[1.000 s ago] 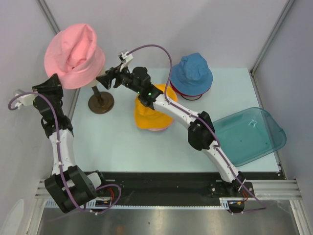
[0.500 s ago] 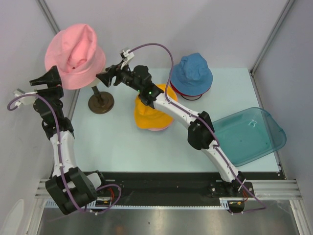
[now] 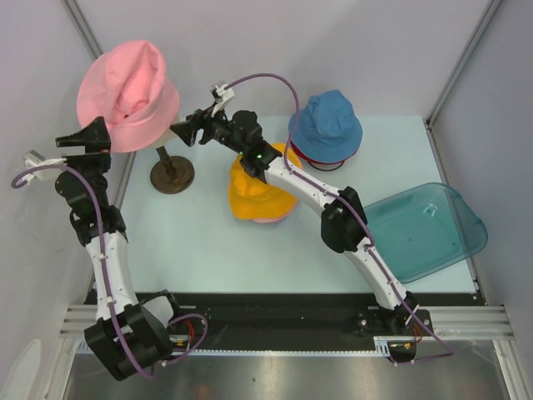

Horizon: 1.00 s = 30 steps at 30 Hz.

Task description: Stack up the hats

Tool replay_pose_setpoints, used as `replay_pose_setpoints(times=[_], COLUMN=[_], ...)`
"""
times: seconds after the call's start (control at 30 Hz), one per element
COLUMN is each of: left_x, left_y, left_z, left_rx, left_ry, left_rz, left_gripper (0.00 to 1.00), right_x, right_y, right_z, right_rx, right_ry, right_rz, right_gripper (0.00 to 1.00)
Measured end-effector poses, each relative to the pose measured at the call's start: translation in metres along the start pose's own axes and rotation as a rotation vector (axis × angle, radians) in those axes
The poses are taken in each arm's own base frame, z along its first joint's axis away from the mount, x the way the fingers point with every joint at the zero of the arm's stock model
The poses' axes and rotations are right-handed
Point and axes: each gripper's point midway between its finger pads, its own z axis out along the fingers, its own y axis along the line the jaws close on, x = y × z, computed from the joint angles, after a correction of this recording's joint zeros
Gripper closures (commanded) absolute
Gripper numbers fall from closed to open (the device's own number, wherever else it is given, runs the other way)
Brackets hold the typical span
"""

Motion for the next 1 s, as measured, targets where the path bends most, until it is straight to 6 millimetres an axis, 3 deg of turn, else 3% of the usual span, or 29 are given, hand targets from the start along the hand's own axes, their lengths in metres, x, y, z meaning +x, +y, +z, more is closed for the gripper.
replay_pose_setpoints(times=[0.17, 0.3, 0.4, 0.53, 0.67, 0.83, 0.93, 0.97, 1.0], left_x=[0.005, 0.007, 0.010, 0.014, 0.031, 0.053, 0.064, 0.066, 0.069], left_y=[0.014, 0.018, 0.017, 0.015, 0.010, 0.003, 0.003, 0.003, 0.004], left_z=[-0.006, -0.009, -0.010, -0.010, -0.012, -0.016, -0.018, -0.019, -0.019], left_rx=[-0.063, -0.085, -0.076, -0.067, -0.048, -0.024, -0.019, -0.018, -0.019], left_ry=[0.025, 0.033, 0.050, 0.064, 0.111, 0.176, 0.203, 0.210, 0.216], left_rz=[0.039, 0.054, 0.053, 0.053, 0.051, 0.049, 0.052, 0.051, 0.049], left_gripper=[0.01, 0.07, 0.05, 0.02, 0.02, 0.03, 0.13, 0.19, 0.34], right_x=[0.013, 0.021, 0.013, -0.012, -0.033, -0.026, -0.012, -0.008, -0.005], right_y=[-0.008, -0.011, -0.008, 0.002, 0.011, 0.008, 0.000, -0.001, -0.002], right_z=[-0.003, -0.005, -0.004, 0.001, 0.003, 0.005, 0.006, 0.006, 0.007], right_rx=[0.007, 0.008, 0.000, -0.026, -0.049, -0.047, -0.036, -0.033, -0.032], right_ry=[0.024, 0.041, 0.026, -0.024, -0.074, -0.071, -0.047, -0.042, -0.036], right_rz=[0.011, 0.015, 0.020, 0.014, 0.007, 0.017, 0.026, 0.028, 0.030], right_gripper=[0.26, 0.26, 0.26, 0.25, 0.26, 0.26, 0.26, 0.26, 0.25])
